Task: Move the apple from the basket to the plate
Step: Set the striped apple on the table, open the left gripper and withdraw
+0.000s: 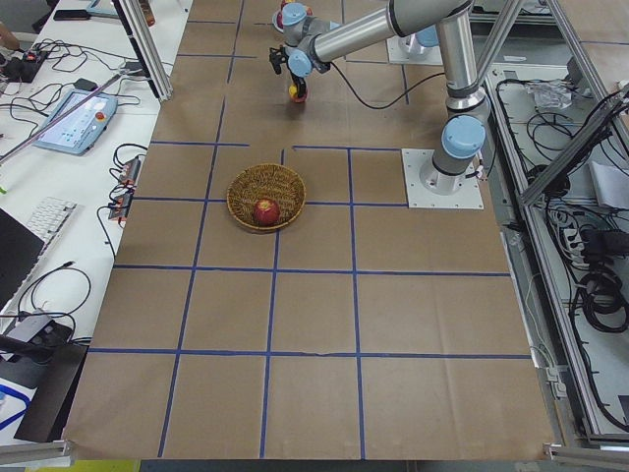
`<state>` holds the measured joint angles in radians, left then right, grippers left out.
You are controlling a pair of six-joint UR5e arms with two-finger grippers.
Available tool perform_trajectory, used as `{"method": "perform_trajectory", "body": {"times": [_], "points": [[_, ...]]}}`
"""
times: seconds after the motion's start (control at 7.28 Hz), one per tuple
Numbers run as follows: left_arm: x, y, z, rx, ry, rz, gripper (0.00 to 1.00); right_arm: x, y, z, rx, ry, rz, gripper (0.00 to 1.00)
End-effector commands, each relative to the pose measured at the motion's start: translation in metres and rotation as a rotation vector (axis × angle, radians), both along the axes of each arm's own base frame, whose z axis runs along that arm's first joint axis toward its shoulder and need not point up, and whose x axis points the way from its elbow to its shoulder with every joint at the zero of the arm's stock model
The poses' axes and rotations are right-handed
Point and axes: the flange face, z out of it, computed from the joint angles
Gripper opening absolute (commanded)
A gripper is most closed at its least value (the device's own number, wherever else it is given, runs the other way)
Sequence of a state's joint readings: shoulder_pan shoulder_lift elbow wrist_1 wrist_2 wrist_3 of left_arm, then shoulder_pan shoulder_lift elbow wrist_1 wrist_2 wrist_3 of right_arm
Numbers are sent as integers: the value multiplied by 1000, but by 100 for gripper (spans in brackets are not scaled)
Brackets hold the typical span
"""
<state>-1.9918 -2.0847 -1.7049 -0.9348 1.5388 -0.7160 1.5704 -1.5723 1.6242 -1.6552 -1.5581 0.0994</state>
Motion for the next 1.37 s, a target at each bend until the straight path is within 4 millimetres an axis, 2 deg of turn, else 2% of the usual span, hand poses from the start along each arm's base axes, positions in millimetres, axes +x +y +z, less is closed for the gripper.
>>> {"method": "perform_trajectory", "body": {"times": [0.0, 0.14, 0.27, 0.41, 0.55, 0.69, 0.82, 0.96, 1.1, 1.24], "points": [[2, -5, 24, -32, 9, -35, 99, -1, 0, 0, 0, 7, -2, 100], [11, -7, 44, -59, 12, -80, 99, 0, 0, 2, -3, -1, -1, 100], [34, -4, 75, -52, 5, -103, 99, 0, 1, 2, 2, -1, -1, 100], [75, -2, 120, -27, -3, -129, 99, 1, 1, 1, -1, -9, 2, 100], [105, 7, 158, -27, -3, -157, 99, 4, 2, 2, -4, -4, 11, 100], [132, 30, 211, -37, -2, -181, 99, 4, 1, -2, 2, 2, 6, 100], [159, 58, 252, -36, -2, -218, 99, 4, 1, -1, -1, 8, -6, 100], [180, 77, 275, -65, 1, -271, 99, 8, -3, -2, -7, -6, -9, 100], [191, 100, 307, -134, -1, -313, 99, 17, -11, -4, -6, -11, -32, 100], [196, 107, 314, -150, -6, -314, 99, 41, -22, -9, 4, -11, -32, 100]]}}
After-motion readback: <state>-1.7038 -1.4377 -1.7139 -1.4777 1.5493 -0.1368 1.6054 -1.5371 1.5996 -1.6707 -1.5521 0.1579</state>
